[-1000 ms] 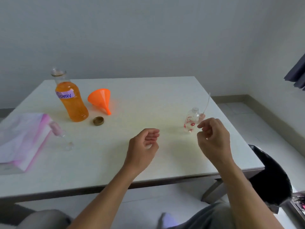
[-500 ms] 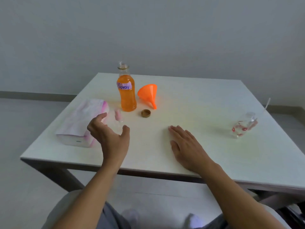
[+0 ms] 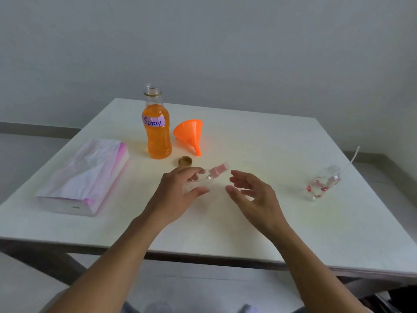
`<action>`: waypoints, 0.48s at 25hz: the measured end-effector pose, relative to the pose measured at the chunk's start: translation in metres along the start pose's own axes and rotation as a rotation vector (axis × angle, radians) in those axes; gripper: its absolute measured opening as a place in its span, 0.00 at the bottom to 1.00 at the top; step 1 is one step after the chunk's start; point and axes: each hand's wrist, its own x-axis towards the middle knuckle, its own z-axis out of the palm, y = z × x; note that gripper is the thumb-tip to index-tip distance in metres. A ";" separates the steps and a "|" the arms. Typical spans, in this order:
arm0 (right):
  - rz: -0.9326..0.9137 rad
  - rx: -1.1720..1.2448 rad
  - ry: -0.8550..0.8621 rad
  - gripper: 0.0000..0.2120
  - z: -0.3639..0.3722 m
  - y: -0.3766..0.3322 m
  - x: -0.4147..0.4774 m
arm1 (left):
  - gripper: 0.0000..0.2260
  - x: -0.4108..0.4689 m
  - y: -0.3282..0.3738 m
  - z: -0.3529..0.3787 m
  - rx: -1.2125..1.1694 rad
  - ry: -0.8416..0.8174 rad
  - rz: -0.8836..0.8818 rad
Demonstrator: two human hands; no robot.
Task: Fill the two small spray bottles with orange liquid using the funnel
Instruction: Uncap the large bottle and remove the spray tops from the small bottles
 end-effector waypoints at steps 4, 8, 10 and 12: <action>0.059 0.188 0.021 0.12 -0.007 -0.017 0.011 | 0.22 0.003 0.008 0.016 0.068 -0.040 0.115; -0.012 0.238 -0.001 0.04 -0.008 -0.011 0.018 | 0.20 0.007 0.015 0.025 0.037 -0.132 0.105; -0.032 0.201 -0.028 0.03 -0.012 -0.005 0.023 | 0.18 0.008 0.015 0.026 0.000 -0.195 0.088; -0.052 0.191 -0.063 0.02 -0.016 0.001 0.025 | 0.16 0.008 0.013 0.027 -0.028 -0.240 0.068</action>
